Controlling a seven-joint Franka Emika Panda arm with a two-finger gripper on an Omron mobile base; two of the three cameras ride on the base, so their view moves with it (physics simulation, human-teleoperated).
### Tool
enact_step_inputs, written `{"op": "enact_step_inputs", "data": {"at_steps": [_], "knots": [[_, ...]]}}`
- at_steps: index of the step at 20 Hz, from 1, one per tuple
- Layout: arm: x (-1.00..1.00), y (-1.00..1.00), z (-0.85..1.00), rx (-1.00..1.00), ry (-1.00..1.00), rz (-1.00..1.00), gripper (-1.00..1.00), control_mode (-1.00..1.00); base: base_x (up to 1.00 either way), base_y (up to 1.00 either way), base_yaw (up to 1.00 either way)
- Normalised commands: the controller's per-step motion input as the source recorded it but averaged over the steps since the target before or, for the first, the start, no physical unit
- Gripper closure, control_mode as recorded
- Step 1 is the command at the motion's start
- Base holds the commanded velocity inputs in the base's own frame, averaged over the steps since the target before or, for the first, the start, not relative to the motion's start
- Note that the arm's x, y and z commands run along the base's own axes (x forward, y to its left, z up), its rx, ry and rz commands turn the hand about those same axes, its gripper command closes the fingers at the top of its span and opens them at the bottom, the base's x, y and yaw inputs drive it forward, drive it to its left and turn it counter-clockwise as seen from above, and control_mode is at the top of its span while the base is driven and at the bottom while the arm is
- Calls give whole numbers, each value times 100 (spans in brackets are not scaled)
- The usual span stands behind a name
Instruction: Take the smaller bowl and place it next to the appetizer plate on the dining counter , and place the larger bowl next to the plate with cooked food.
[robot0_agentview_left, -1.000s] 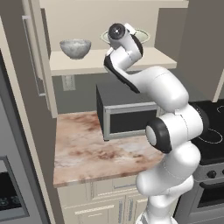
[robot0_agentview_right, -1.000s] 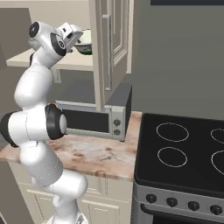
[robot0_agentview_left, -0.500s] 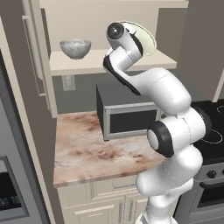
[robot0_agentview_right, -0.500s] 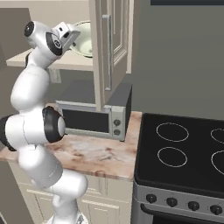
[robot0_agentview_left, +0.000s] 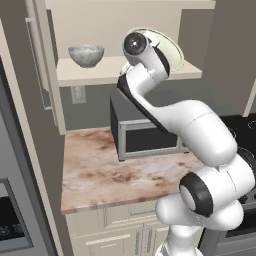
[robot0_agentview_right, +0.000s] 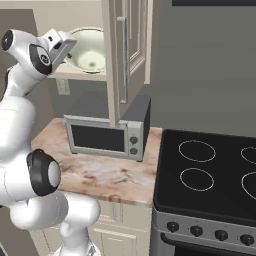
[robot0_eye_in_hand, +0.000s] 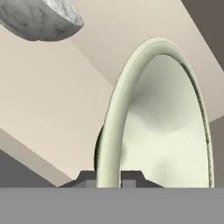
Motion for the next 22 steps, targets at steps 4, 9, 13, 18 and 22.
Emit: {"op": "enact_step_inputs", "data": {"at_steps": [4, 9, 13, 18, 22], "knots": [[-100, 5, -4, 0, 0, 6, 100, -100, 0, 0, 0], [-100, 0, 0, 0, 12, 2, 100, -100, 0, 0, 0], [-100, 0, -1, 0, 20, 0, 100, -100, 0, 0, 0], [-79, 12, -36, -3, 27, 0, 100, -100, 0, 0, 0], [-26, 1, -65, -7, 25, 0, 100, -100, 0, 0, 0]]}}
